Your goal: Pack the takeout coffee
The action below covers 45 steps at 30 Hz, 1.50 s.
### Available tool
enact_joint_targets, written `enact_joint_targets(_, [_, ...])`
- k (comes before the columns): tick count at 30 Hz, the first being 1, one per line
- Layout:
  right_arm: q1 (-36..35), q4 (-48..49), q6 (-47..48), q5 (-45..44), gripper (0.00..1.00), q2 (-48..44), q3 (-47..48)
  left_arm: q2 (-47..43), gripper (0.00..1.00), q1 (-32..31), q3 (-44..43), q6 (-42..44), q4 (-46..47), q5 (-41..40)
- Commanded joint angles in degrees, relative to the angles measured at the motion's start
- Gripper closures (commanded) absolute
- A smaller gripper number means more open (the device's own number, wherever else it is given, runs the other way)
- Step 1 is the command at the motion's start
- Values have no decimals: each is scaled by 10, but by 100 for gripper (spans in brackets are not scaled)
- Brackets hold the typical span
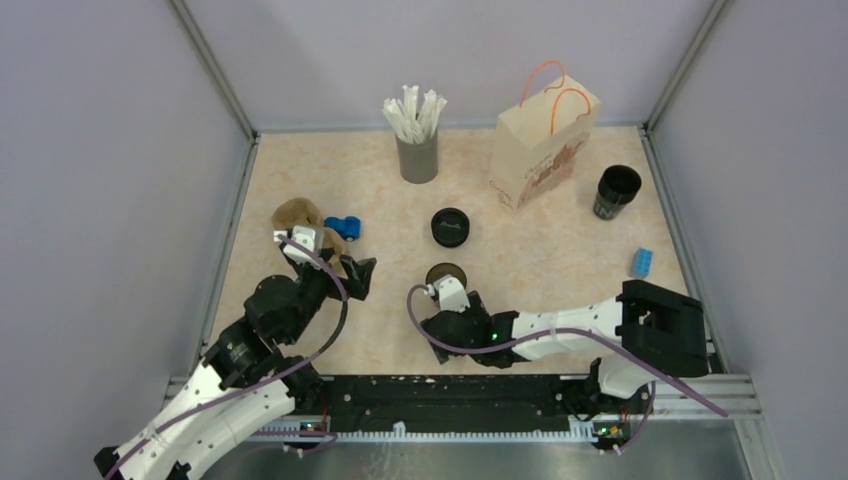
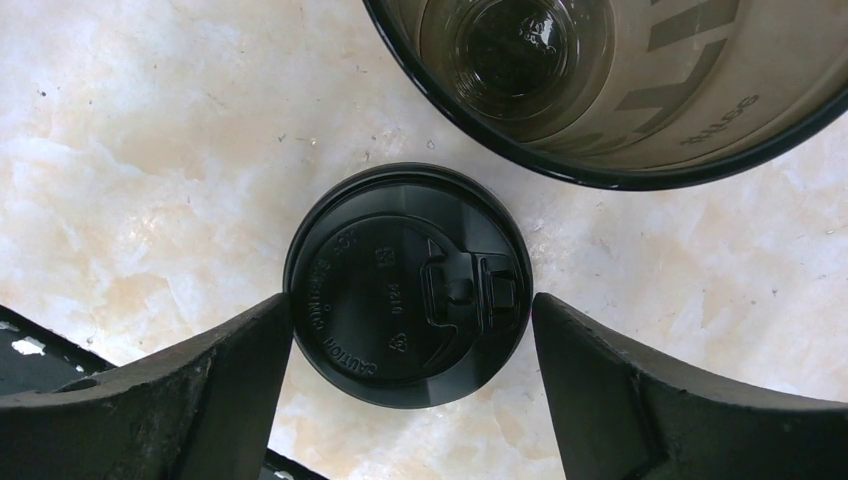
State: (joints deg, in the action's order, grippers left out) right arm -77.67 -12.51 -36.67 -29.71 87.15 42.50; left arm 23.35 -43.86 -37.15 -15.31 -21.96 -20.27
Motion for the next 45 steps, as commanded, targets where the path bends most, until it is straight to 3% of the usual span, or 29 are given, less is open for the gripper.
enact_joint_targets(1, [-10, 2, -6, -22, 14, 2, 26, -5, 1, 2, 1, -1, 8, -7])
enact_joint_targets(7, [-11, 11, 1, -14, 21, -10, 18, -4, 1, 2, 4, -1, 9, -5])
enact_joint_targets(14, [-11, -7, 2, 1, 22, -49, 7, 7, 1, 2, 12, -10, 14, 12])
enact_joint_targets(22, [-12, -75, 15, 56, 23, -158, 0, 95, 1, 2, 9, -71, 14, 86])
enact_joint_targets(28, [-11, -108, 62, 37, 23, -251, 31, 168, 2, 11, -1, -105, 40, 123])
enact_joint_targets(33, [28, -131, 120, 15, 23, -258, 77, 192, 5, 87, 1, -156, 77, 249])
enact_joint_targets(40, [100, -115, 197, 68, 23, -206, 134, 210, 7, 222, 15, -229, 143, 435])
enact_joint_targets(45, [130, -112, 216, 98, 22, -164, 166, 230, 8, 267, 27, -241, 174, 493])
